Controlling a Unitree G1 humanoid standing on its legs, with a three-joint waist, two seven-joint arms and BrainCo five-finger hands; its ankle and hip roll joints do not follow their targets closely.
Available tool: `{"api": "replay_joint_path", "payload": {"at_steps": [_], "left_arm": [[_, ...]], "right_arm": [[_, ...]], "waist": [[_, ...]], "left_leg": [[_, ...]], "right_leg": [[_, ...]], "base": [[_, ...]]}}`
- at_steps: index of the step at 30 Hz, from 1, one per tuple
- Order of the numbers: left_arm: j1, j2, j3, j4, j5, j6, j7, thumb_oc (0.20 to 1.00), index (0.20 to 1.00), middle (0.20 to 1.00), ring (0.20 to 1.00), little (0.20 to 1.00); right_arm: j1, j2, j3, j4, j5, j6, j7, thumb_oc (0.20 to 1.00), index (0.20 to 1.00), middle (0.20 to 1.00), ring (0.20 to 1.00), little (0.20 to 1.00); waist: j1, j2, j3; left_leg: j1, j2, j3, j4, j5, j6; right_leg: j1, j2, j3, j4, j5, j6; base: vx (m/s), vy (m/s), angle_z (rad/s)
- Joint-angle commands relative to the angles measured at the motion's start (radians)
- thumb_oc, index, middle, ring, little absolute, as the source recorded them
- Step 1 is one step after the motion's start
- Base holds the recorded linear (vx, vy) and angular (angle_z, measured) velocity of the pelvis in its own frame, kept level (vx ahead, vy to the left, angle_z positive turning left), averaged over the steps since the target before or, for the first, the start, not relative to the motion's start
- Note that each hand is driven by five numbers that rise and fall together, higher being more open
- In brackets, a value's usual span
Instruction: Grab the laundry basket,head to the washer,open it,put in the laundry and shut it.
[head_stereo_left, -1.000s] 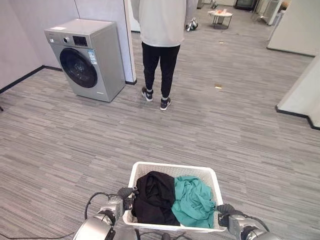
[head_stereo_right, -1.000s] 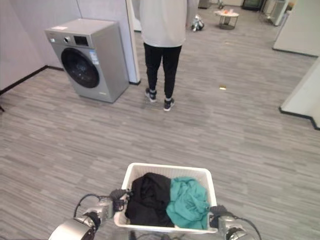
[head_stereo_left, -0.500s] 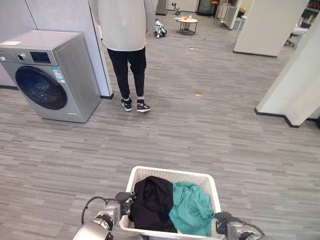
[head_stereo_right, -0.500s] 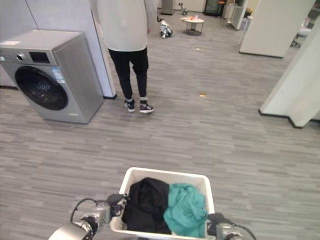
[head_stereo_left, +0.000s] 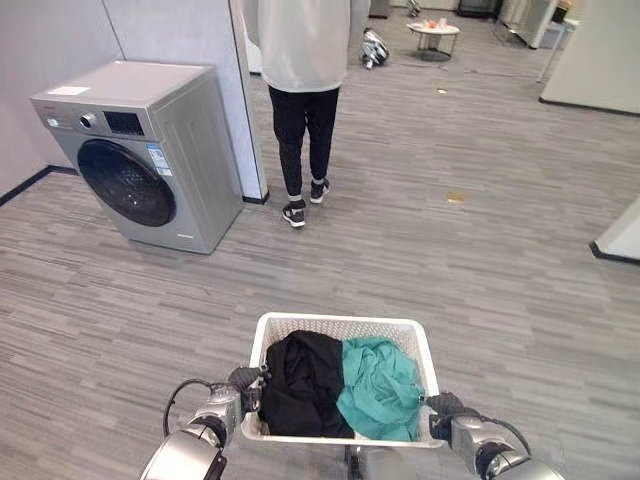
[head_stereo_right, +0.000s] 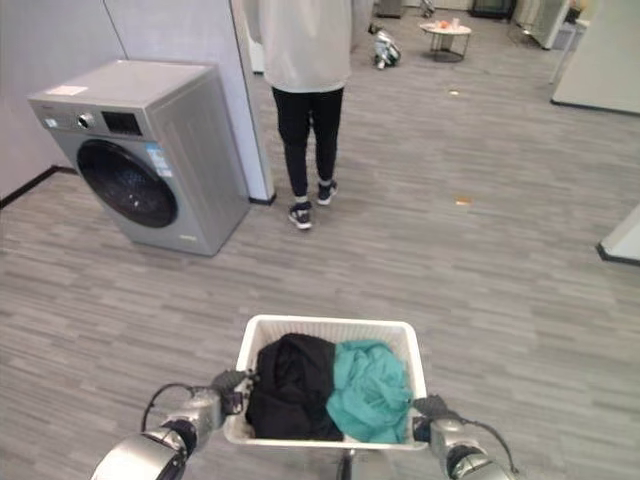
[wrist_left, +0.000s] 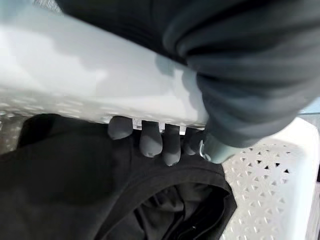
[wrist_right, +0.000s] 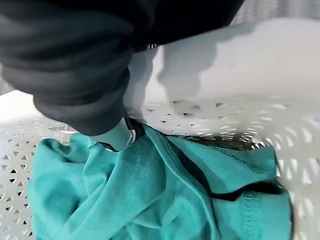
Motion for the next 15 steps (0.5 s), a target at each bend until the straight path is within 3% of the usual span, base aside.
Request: {"api": "replay_joint_path", "payload": {"at_steps": [1,2,4,7,8,9,10,11,15], "left_arm": [[-0.033,-0.025,0.028,0.004,-0.013,0.007,-0.02,0.2,0.2,0.2,0.2,0.2],[-0.04,-0.021,0.029,0.003,-0.02,0.01,-0.017,0.2,0.2,0.2,0.2,0.2],[-0.053,-0.022,0.02,-0.001,-0.032,0.013,-0.009,0.2,0.2,0.2,0.2,0.2],[-0.091,-0.022,0.016,-0.008,-0.055,0.013,0.006,0.2,0.2,0.2,0.2,0.2],[-0.091,-0.023,0.016,-0.008,-0.055,0.013,0.006,0.2,0.2,0.2,0.2,0.2],[-0.098,-0.014,0.023,-0.018,-0.057,0.005,0.015,0.2,0.2,0.2,0.2,0.2],[-0.098,-0.014,0.023,-0.018,-0.057,0.005,0.015,0.2,0.2,0.2,0.2,0.2],[-0.102,-0.008,0.029,-0.02,-0.058,-0.009,0.031,0.2,0.2,0.2,0.2,0.2],[-0.11,0.001,0.019,-0.018,-0.065,-0.001,0.022,0.2,0.2,0.2,0.2,0.2]], "right_arm": [[-0.073,0.025,-0.04,-0.053,0.121,-0.024,0.103,0.2,0.2,0.2,0.2,0.2],[-0.084,0.022,-0.038,-0.053,0.128,-0.025,0.094,0.2,0.2,0.2,0.2,0.2],[-0.106,0.017,-0.026,-0.047,0.13,-0.024,0.086,0.2,0.2,0.2,0.2,0.2],[-0.14,0.02,-0.01,-0.058,0.146,-0.026,0.071,0.2,0.2,0.2,0.2,0.2],[-0.139,0.02,-0.01,-0.058,0.146,-0.026,0.071,0.2,0.2,0.2,0.2,0.2],[-0.149,0.024,-0.005,-0.086,0.152,-0.032,0.065,0.2,0.2,0.2,0.2,0.2],[-0.149,0.024,-0.005,-0.086,0.152,-0.032,0.065,0.2,0.2,0.2,0.2,0.2],[-0.15,0.027,0.007,-0.099,0.142,-0.038,0.07,0.2,0.2,0.2,0.2,0.2],[-0.173,0.043,0.017,-0.092,0.117,-0.035,0.06,0.2,0.2,0.2,0.2,0.2]], "waist": [[-0.026,-0.012,0.015],[-0.019,-0.022,0.023],[0.002,-0.033,0.035],[0.028,-0.045,0.033],[0.029,-0.045,0.035],[0.046,-0.031,0.027],[0.046,-0.033,0.027],[0.064,-0.013,0.024],[0.063,0.0,0.022]], "left_leg": [[-0.193,0.073,0.023,0.351,0.21,-0.076],[-0.24,0.09,0.036,0.451,0.271,-0.104],[-0.321,0.109,0.07,0.547,0.271,-0.095],[-0.411,0.099,0.123,0.413,0.207,-0.044],[-0.408,0.099,0.123,0.413,0.205,-0.043],[-0.411,0.081,0.099,0.2,0.182,-0.012],[-0.41,0.079,0.099,0.194,0.186,-0.012],[-0.416,0.091,0.053,0.048,0.255,-0.013],[-0.339,0.092,0.037,-0.028,0.26,-0.002]], "right_leg": [[0.03,0.017,0.018,-0.014,0.038,0.061],[0.059,0.016,0.014,-0.024,0.027,0.043],[0.106,0.013,0.002,-0.044,0.006,0.024],[0.153,0.003,-0.007,-0.073,-0.007,0.032],[0.156,0.003,-0.006,-0.074,-0.008,0.033],[0.179,0.014,0.01,-0.092,-0.02,0.049],[0.179,0.012,0.01,-0.092,-0.019,0.05],[0.196,0.033,0.031,-0.09,-0.032,0.052],[0.195,0.034,0.047,-0.046,-0.061,0.051]], "base": [[0.3,-0.175,0.38],[0.3,-0.179,0.31],[0.25,-0.129,0.19],[0.22,-0.04,-0.06],[0.28,0.067,0.09],[0.2,0.062,0.0],[0.32,0.105,-0.05],[0.18,0.054,-0.19],[0.21,0.108,-0.58]]}}
